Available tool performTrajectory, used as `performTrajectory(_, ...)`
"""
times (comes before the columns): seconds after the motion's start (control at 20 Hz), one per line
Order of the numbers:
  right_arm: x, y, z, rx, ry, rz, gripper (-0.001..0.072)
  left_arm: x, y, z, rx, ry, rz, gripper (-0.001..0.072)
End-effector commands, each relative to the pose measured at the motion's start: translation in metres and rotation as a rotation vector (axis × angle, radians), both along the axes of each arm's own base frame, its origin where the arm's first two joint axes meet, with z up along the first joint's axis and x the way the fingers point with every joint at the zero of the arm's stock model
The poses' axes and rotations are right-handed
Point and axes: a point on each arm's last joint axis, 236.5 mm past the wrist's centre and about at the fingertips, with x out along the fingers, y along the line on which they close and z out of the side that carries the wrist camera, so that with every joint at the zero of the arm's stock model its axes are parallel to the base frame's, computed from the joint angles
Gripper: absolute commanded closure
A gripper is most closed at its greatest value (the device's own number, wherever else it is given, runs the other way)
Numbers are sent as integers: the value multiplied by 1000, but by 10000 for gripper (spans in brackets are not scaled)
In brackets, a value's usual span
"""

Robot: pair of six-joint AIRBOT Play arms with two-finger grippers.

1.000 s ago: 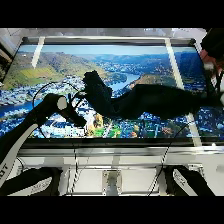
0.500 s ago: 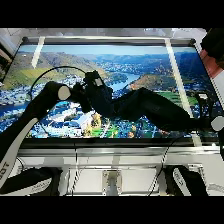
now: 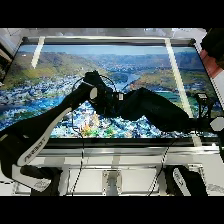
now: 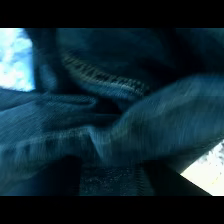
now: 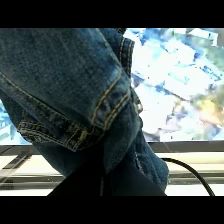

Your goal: Fold the clothes and pants, and hang the long-sleeved shirts on hangers.

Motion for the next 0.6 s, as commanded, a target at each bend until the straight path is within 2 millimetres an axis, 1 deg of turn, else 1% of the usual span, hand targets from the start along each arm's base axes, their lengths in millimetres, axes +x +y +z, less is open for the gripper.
performTrajectory(0.0, 0, 1, 0, 7, -2, -1, 710, 7, -9, -20, 3, -3, 14, 690)
performTrajectory(0.05, 1, 1, 0, 7, -3, 0, 711, 13, -2, -17, 20, -18, 55, 698)
performTrajectory(0.1, 2, 1, 1, 2, -8, 2, 710, 22, 14, -10, 71, -49, 122, 698)
performTrajectory(0.15, 4, -2, 2, -8, -20, 1, 710, 35, 40, 2, 148, -103, 194, 699)
performTrajectory(0.2, 8, -5, 6, -22, -39, 0, 710, 50, 68, 20, 209, -171, 274, 699)
performTrajectory(0.25, 16, -7, 15, -31, -72, -2, 711, 66, 98, 46, 214, -234, 404, 698)
performTrajectory(0.3, 25, -9, 31, -38, -117, -4, 711, 74, 124, 70, 167, -257, 538, 699)
performTrajectory(0.4, 48, -15, 84, -72, -236, -3, 711, 80, 172, 123, -11, -260, 804, 699)
performTrajectory(0.5, 68, -24, 144, -124, -352, -3, 712, 70, 213, 173, -170, -255, 965, 699)
performTrajectory(0.55, 75, -26, 167, -143, -393, 8, 712, 61, 231, 195, -215, -269, 1014, 699)
